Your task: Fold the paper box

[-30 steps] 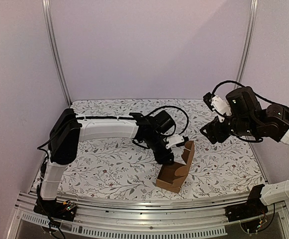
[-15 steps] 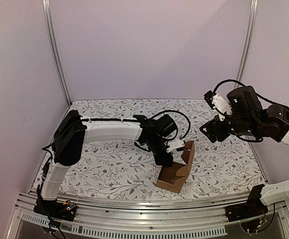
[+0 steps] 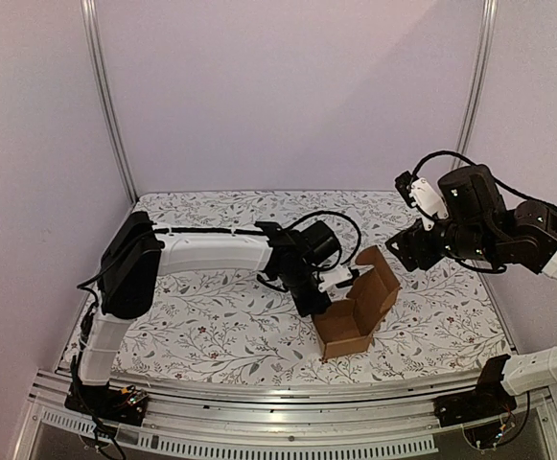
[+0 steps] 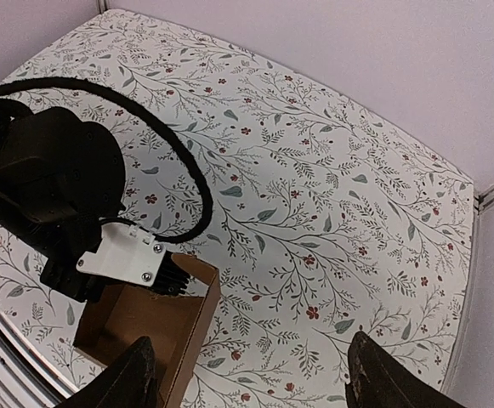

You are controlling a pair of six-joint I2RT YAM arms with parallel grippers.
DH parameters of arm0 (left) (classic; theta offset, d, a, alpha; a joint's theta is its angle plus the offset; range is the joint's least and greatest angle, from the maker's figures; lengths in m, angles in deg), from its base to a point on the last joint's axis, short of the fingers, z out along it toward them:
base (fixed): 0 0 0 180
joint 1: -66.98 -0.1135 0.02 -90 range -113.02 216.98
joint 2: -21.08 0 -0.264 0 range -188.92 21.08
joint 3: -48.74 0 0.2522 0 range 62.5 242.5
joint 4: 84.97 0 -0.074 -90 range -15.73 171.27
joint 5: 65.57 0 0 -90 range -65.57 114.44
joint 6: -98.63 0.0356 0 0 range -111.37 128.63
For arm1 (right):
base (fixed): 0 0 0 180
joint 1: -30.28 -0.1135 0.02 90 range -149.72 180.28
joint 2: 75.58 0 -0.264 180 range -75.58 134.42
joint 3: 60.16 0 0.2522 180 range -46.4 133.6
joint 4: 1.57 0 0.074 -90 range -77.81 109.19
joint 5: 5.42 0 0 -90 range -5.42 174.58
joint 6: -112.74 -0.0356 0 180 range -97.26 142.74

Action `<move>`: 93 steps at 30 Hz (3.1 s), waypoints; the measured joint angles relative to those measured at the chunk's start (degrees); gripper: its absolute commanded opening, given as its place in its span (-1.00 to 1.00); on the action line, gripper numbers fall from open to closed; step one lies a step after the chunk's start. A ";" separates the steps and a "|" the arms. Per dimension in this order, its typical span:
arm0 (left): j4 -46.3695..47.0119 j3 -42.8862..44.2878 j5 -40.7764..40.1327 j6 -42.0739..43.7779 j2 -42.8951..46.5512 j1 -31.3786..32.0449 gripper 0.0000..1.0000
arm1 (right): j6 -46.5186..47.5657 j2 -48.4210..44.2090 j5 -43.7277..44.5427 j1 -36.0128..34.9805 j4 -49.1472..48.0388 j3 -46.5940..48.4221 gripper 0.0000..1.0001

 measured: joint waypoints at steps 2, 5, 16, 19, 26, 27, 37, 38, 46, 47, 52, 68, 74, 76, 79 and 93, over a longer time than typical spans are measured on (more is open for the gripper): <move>0.00 -1.42 -1.68 -2.43 1.16 0.02 -1.00 | -0.02 0.00 0.46 0.00 -0.24 0.00 0.51; -0.11 -4.09 -4.37 -7.41 3.54 0.02 -1.00 | -0.02 0.00 0.87 0.00 -0.81 -0.02 0.52; 0.17 -20.37 -16.48 -34.88 17.51 0.07 -0.98 | 0.46 3.67 1.55 0.00 -4.52 0.04 0.54; 0.20 -24.68 -19.39 -41.88 20.11 0.09 -0.95 | 0.50 5.25 0.81 0.02 -5.90 0.04 0.55; 1.77 -30.56 -23.06 -55.23 23.43 0.28 -0.67 | 0.24 9.90 -2.73 0.04 -11.15 0.04 0.54; 2.14 -31.06 -23.41 -56.78 23.43 0.42 -0.62 | 0.17 10.64 -3.19 0.04 -11.69 0.04 0.54; 8.31 -34.71 -23.87 -63.95 23.47 2.78 -0.31 | -0.24 13.77 -7.54 0.04 -15.96 -1.25 0.54; 8.72 -34.82 -23.85 -64.15 23.47 2.91 -0.29 | -0.26 13.90 -8.13 0.04 -16.26 -1.60 0.54; 12.35 -36.59 -24.02 -64.48 25.64 4.79 -0.24 | -1.90 15.58 -10.45 0.04 -19.32 -6.03 0.47; 12.68 -36.61 -24.02 -64.35 25.92 4.98 -0.24 | -2.36 15.63 -10.64 0.07 -19.76 -6.84 0.46; 15.08 -36.61 -23.87 -63.43 26.56 5.92 -0.24 | -4.24 15.63 -11.37 0.04 -21.33 -9.73 0.46; 19.65 -40.61 -23.87 -62.18 30.77 7.10 -0.17 | -7.72 15.63 -13.99 0.46 -25.11 -13.73 0.11; 19.06 -42.29 -26.51 -61.70 36.76 7.10 0.01 | -8.55 16.39 -15.37 0.76 -26.99 -13.86 -0.05; 18.86 -42.51 -27.71 -60.83 38.49 7.10 0.05 | -8.83 16.98 -16.00 0.79 -27.50 -13.88 -0.06; 18.67 -42.86 -29.07 -58.82 40.52 7.10 0.08 | -9.14 17.09 -16.24 0.79 -28.04 -14.27 -0.11; 22.91 -45.22 -28.96 -45.44 43.41 5.51 0.10 | -11.85 15.54 -12.46 -1.68 -34.51 -22.67 -0.46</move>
